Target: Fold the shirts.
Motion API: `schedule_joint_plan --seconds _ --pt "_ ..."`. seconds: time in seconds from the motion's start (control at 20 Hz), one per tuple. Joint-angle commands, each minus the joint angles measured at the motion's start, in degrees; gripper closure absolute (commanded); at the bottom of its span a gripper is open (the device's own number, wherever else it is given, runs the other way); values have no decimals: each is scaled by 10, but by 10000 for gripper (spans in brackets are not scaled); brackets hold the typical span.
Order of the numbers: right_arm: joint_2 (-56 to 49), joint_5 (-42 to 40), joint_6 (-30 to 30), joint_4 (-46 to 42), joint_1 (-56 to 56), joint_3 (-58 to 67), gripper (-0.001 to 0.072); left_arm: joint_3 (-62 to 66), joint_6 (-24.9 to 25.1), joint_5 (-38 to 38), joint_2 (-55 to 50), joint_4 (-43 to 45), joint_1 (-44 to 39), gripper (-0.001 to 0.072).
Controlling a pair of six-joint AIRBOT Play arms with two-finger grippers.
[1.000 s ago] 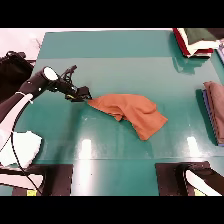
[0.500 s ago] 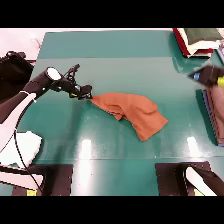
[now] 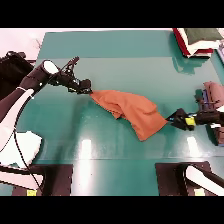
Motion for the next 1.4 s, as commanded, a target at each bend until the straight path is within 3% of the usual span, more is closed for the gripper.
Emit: schedule_joint_plan --seconds 0.0,0.05,0.2,0.25,0.3,0.45,0.7,0.9,1.1,1.35 --pt "-62 -86 5 14 82 -2 302 2 1 -3 0 0 0 678" --pt "-75 -96 5 13 103 12 369 2 1 -6 0 0 0 678" --pt "-92 -106 4 5 138 51 459 2 1 -16 0 0 0 678" --pt "-88 -102 3 -8 143 63 680 2 1 -16 2 0 0 678" --pt "-76 -96 2 -25 149 76 696 2 1 -14 9 1 1 679" --pt "9 -53 0 -71 143 143 696 37 2 -10 75 45 1 679" --pt "199 5 -2 -80 104 381 697 220 7 0 257 156 1 679" --pt "235 37 18 -79 85 522 697 292 16 0 333 158 0 680" --pt "208 91 31 -76 85 524 698 267 16 -41 318 149 0 680" --pt "187 96 28 -83 85 376 697 105 29 -60 275 147 -64 680"
